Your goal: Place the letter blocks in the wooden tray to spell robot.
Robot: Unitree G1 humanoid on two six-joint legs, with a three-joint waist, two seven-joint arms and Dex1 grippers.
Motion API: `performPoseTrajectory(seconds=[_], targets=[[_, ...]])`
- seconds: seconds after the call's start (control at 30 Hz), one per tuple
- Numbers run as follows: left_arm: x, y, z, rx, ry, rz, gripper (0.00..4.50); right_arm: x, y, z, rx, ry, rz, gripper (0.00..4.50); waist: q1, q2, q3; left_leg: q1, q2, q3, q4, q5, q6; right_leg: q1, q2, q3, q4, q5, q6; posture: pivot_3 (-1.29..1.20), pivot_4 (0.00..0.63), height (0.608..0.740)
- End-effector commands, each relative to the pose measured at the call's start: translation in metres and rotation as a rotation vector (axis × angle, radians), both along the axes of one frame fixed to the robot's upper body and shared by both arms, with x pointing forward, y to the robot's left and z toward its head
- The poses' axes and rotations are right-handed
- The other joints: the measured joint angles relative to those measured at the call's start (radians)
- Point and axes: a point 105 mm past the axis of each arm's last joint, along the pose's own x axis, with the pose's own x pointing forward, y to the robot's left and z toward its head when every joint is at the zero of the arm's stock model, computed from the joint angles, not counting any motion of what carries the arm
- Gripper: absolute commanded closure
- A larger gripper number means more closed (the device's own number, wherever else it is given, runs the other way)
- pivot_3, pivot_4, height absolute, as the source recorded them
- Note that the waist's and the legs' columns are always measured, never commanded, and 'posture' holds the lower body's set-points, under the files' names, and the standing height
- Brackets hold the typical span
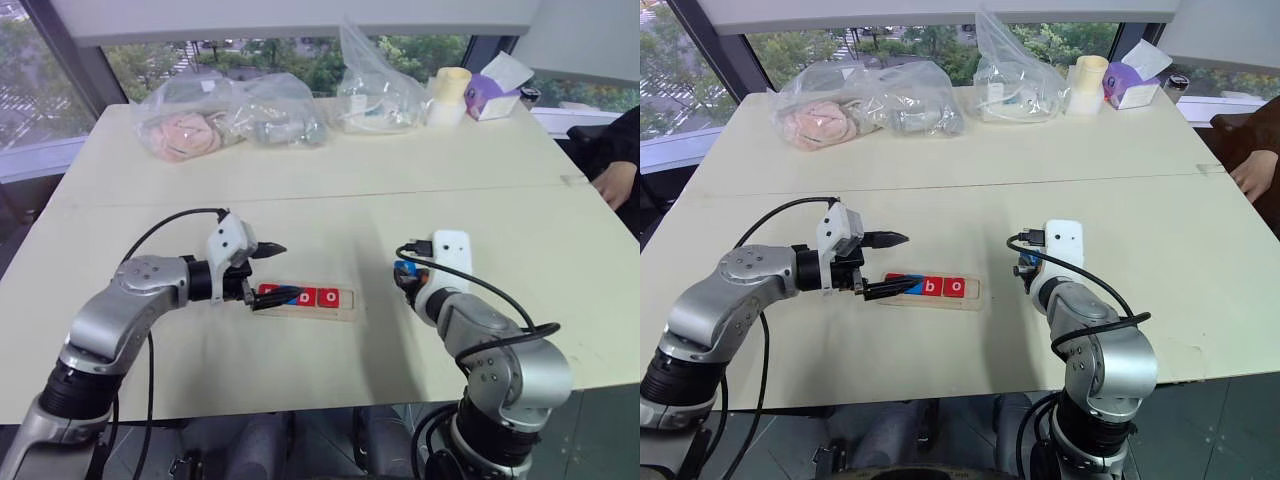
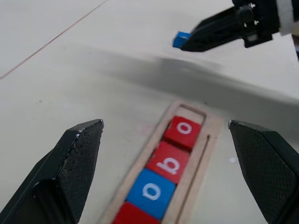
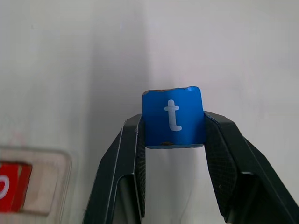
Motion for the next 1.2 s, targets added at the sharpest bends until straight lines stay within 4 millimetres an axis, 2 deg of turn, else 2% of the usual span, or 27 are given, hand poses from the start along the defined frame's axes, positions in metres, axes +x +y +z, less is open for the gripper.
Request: performPoseTrajectory(seconds=[0.03,0.2,0.23,0.33,0.37,0.4,0.5,0.63,0.7,0.8,0.93,1.03,1.2], targets=[[0.0,-0.003,0.005,0.006,-0.037,-0.029,0.0,-0.004,0.004,-0.002,0.042,0.006,0.0,3.34,-0.001,0.0,0.0,0.0,0.0,0.0,0.0,0.0,0.0,0.0,0.0,0.0,0.0,0.0,0.0,0.0,0.15,0.74],[-0.001,-0.003,0.004,0.008,-0.039,-0.032,0.0,-0.006,0.008,-0.009,0.076,0.04,0.007,3.34,-0.003,0.0,0.0,-0.001,0.0,0.0,0.0,0.0,0.0,-0.001,0.0,0.0,0.0,0.0,0.0,0.0,0.15,0.74],[-0.001,-0.002,0.003,0.011,-0.038,-0.026,0.0,-0.004,0.011,-0.01,0.07,0.045,0.038,2.27,-0.003,0.0,0.0,-0.001,0.0,0.0,0.0,0.0,0.0,-0.001,0.0,0.0,0.0,0.0,0.0,0.0,0.15,0.74],[0.0,0.001,0.0,0.032,-0.044,-0.017,0.0,0.0,0.013,-0.008,0.051,0.041,0.088,0.83,-0.004,0.0,0.0,-0.001,0.0,0.0,0.0,0.0,0.0,-0.001,0.0,0.0,0.0,0.0,0.0,0.0,0.15,0.74],[0.0,0.002,0.001,0.034,-0.048,-0.013,0.0,0.002,0.013,-0.005,0.046,0.033,0.094,0.21,-0.004,0.0,0.0,-0.001,0.0,0.0,0.0,0.0,0.0,-0.001,0.0,0.0,0.0,0.0,0.0,0.0,0.15,0.74],[0.001,0.003,0.001,0.034,-0.052,-0.009,0.0,0.006,0.01,0.0,0.044,0.014,0.104,0.02,-0.004,0.0,0.0,-0.001,0.0,0.0,0.0,0.0,0.0,-0.001,0.0,0.0,0.0,0.0,0.0,0.0,0.15,0.74],[0.002,0.006,0.003,0.039,-0.061,-0.005,0.0,0.02,0.0,0.025,0.001,-0.065,0.166,0.02,-0.003,0.0,0.0,-0.001,0.0,0.0,0.0,0.0,0.0,0.0,-0.001,0.0,0.0,0.0,0.0,0.0,0.15,0.74],[-0.002,0.011,0.006,0.059,-0.055,-0.05,0.0,0.039,-0.011,0.064,-0.023,-0.244,0.409,0.02,0.0,0.0,0.0,-0.001,0.0,0.0,0.0,0.0,0.0,0.0,-0.001,-0.001,-0.001,0.0,0.0,0.0,0.15,0.74],[-0.013,0.011,0.008,0.077,-0.031,-0.114,0.0,0.04,-0.021,0.07,-0.122,-0.32,0.579,0.02,0.001,-0.001,0.001,-0.002,0.0,0.0,0.0,0.0,0.001,0.0,-0.001,-0.002,-0.003,-0.001,0.001,0.0,0.15,0.74],[-0.025,0.012,0.01,0.101,-0.004,-0.173,0.0,0.039,-0.032,0.062,-0.213,-0.326,0.73,0.02,-0.002,-0.001,0.001,-0.003,-0.001,0.002,0.0,-0.002,0.003,0.001,-0.001,-0.001,-0.007,-0.001,0.002,0.0,0.15,0.74],[-0.051,0.016,0.014,0.159,0.054,-0.26,0.0,0.025,-0.051,0.029,-0.294,-0.273,0.981,0.02,-0.007,-0.001,0.001,-0.003,0.0,0.003,0.0,-0.003,0.004,0.001,-0.001,-0.001,-0.008,-0.001,0.002,0.0,0.15,0.74],[-0.052,0.018,0.017,0.166,0.052,-0.242,0.0,0.019,-0.056,0.014,-0.298,-0.248,1.068,0.02,-0.003,-0.001,0.001,-0.002,0.001,0.003,0.0,-0.003,0.004,0.002,-0.001,-0.001,-0.007,0.0,0.002,0.0,0.15,0.74],[-0.051,0.019,0.014,0.158,0.057,-0.206,0.0,0.015,-0.054,0.001,-0.299,-0.239,1.119,0.02,-0.001,-0.001,0.001,-0.002,0.001,0.003,0.002,-0.003,0.004,0.002,-0.001,-0.001,-0.006,0.0,0.002,0.0,0.15,0.74]])
